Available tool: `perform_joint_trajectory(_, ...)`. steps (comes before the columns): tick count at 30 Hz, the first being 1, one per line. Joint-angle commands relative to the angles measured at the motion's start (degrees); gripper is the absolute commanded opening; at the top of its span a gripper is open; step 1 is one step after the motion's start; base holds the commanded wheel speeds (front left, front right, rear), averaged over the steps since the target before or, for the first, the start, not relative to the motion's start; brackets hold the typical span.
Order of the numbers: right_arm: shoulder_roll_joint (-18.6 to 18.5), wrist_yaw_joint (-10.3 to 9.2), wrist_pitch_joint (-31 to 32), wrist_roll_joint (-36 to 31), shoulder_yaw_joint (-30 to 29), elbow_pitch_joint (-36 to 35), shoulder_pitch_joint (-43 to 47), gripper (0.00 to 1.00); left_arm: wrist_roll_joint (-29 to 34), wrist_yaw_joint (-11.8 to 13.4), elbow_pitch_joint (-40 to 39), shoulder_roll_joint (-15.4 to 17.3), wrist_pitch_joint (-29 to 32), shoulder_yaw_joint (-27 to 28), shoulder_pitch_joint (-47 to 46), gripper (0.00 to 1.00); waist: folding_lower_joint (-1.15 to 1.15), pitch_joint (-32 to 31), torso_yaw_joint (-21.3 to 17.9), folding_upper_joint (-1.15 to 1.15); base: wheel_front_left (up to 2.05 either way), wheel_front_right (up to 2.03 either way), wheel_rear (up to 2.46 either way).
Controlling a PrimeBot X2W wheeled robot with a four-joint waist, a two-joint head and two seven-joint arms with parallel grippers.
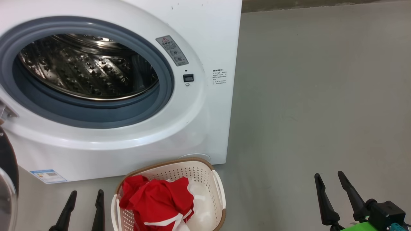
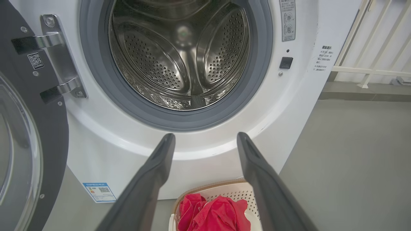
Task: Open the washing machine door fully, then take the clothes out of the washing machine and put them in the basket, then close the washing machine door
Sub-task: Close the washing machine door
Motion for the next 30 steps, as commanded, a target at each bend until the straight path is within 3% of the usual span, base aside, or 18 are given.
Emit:
perform_joint_trajectory(1, -0.67, 0.36, -0.36, 0.03, 1.04, -1.4, -1.96, 1.0, -0.27, -0.31, -1.21, 0.61, -0.35, 1.77, -2.04, 1.0, 0.0, -0.01, 0.04, 0.0, -0.75, 0.75, 0.0)
perform_joint_trajectory(30, -0.67, 0.36, -0.36, -0.14, 1.07, -1.46, -1.7, 1.0, -0.26, -0.31, -1.69, 0.12, -0.35, 1.76, -1.6, 1.0, 0.0, -0.5, 0.99, 0.0, -0.9, 0.9, 0.0)
